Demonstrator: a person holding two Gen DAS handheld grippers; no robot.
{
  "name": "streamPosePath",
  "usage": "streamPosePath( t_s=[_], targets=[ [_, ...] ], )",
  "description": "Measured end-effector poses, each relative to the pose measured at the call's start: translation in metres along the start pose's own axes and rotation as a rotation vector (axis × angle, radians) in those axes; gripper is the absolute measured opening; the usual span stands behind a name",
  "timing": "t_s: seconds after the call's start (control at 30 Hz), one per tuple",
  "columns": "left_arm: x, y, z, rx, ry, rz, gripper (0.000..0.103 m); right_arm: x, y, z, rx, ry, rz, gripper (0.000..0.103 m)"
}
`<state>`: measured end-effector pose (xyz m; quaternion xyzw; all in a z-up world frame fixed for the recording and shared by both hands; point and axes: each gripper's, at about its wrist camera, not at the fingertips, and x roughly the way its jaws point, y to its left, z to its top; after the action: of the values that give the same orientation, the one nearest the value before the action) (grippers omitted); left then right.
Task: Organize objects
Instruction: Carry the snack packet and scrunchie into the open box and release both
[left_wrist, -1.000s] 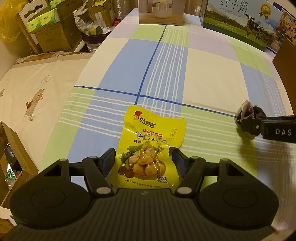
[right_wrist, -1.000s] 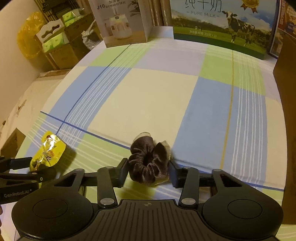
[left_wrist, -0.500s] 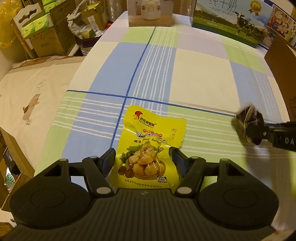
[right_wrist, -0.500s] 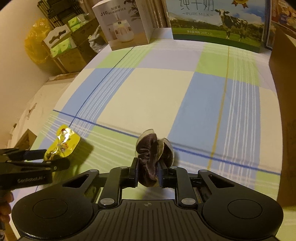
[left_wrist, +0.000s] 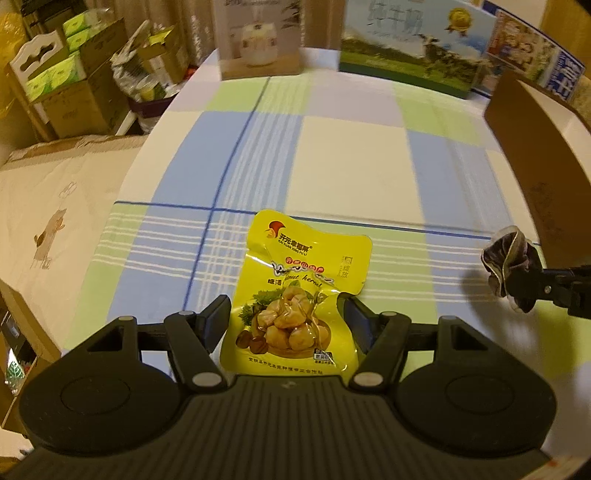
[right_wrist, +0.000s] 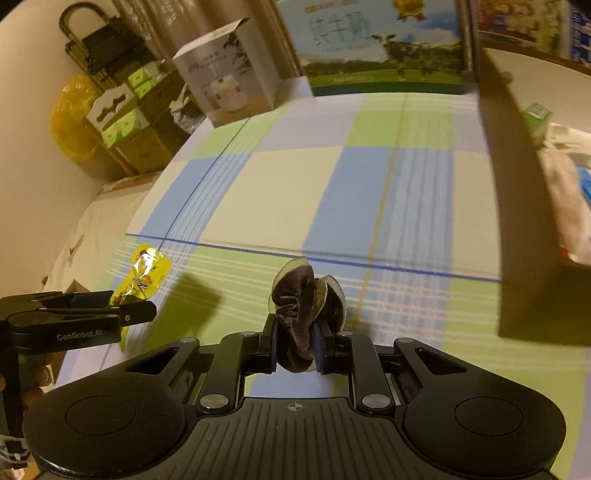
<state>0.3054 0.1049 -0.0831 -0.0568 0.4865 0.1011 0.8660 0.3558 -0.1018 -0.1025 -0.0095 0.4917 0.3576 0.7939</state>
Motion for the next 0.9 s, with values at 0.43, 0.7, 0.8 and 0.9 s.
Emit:
streamPosePath(
  t_s=[0.43,0.7,0.8,0.9],
  targets=[
    [-0.035,-0.073,-0.001,0.132,-0.053,-0.108,0.063,-0.079,-0.036,-0.030,0.102,-0.077,-0.031,0.015],
    [-0.051,-0.128,-0.002,0.218,-0.077,-0.172,0.063,-0.125,-0.063,-0.049,0.151,-0.128,-0.062,0.015],
    [-0.056,-0.147,-0.001,0.246,-0.087,-0.191,0.063,-0.141,-0.075,-0.054,0.168,-0.150,-0.070,0.015],
    [-0.062,-0.167,0.001,0.272,-0.102,-0.211,0.063,-0.155,-0.086,-0.057,0.182,-0.168,-0.079,0.015]
  ],
)
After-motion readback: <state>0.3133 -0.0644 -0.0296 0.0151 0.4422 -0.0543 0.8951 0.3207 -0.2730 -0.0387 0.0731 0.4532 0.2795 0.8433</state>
